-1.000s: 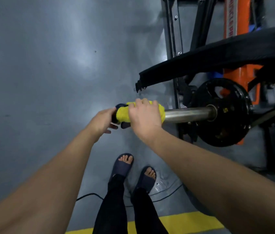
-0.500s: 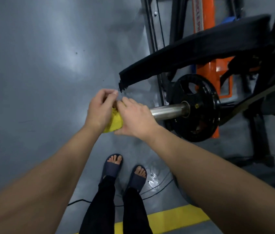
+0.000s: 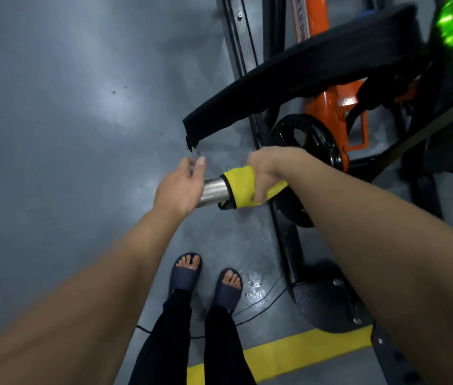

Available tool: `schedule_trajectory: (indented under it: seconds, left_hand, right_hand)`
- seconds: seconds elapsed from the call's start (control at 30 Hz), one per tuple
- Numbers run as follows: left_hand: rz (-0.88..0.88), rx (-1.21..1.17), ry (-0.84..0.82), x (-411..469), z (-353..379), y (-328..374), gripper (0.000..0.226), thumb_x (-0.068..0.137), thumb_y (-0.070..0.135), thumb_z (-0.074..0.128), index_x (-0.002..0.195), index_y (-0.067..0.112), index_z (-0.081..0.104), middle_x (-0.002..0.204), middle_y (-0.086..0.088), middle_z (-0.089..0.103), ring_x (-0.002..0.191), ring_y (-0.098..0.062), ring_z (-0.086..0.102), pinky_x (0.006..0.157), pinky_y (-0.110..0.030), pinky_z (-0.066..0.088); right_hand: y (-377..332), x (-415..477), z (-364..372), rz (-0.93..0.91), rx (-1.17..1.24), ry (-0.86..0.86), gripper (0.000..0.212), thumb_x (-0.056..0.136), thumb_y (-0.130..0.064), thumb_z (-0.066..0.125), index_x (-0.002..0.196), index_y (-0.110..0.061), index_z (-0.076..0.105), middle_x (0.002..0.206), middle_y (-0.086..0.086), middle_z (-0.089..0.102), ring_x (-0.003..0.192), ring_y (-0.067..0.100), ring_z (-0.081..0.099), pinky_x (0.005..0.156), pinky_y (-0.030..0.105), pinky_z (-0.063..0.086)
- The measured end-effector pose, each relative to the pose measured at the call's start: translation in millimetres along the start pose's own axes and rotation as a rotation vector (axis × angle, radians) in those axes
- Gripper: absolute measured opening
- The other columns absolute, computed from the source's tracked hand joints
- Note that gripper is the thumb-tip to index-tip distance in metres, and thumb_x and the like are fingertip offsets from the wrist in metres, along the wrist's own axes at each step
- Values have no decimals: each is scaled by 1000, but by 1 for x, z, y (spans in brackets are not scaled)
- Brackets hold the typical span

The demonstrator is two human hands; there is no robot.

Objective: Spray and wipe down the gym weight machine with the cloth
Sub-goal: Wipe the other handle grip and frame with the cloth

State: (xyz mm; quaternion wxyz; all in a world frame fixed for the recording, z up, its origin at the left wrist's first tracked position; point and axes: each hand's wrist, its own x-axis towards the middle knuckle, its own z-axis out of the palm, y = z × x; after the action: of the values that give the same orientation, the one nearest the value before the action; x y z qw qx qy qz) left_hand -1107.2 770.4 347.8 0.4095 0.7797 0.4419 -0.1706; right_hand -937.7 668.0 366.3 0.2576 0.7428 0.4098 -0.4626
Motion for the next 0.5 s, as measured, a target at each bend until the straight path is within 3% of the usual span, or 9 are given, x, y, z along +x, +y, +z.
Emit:
schedule_trajectory:
  seconds: [0.07,0.13,0.2,0.27,0.37,0.43,0.5]
  left_hand:
    - [-7,29,143,-3,5,2,51,106,59,22,92,20,51,83,-2,57,92,-34,55,76,-39,35]
    - [33,95,245,-4,11,0,51,107,55,22,89,19,52,77,-4,54,88,-36,53,73,-39,33]
    - [67,129,248,0,13,-3,53,108,51,24,97,17,63,88,-12,64,93,-39,58,73,-38,34]
    - [53,114,248,3,12,-3,53,108,49,27,104,18,69,95,-14,69,96,-40,59,73,-38,36]
    - [66,52,249,-1,11,-2,51,109,47,27,99,18,68,92,-14,68,94,-40,60,76,-41,42]
    - [53,17,239,-3,10,-2,49,109,47,25,87,19,59,88,-13,66,93,-40,59,77,-44,44]
    - [30,-29,232,-1,9,-2,50,109,46,23,94,18,62,95,-15,68,97,-42,59,83,-47,47]
  right_hand:
    - [6,15,-21,-27,48,-283,80,42,-58,96,108,-21,71,103,1,75,90,26,73,88,44,61]
    - [13,29,-30,-37,233,-569,92,44,-59,99,120,-14,73,112,6,76,101,28,73,98,45,56]
    - [15,39,-28,-9,446,-714,86,42,-64,96,103,-6,79,101,13,77,91,28,73,92,41,56]
    - [14,46,-22,42,597,-657,89,35,-74,91,94,-7,81,101,14,77,95,30,73,95,43,55]
    - [5,47,-15,90,672,-466,125,21,-90,83,121,-15,71,124,11,70,116,34,66,109,50,47]
    - [-9,39,-10,29,637,-247,108,35,-101,69,108,-21,74,113,6,73,104,29,71,104,46,51]
    - [-21,26,0,-60,577,6,93,53,-103,53,98,-24,75,102,-2,74,95,22,70,98,40,54]
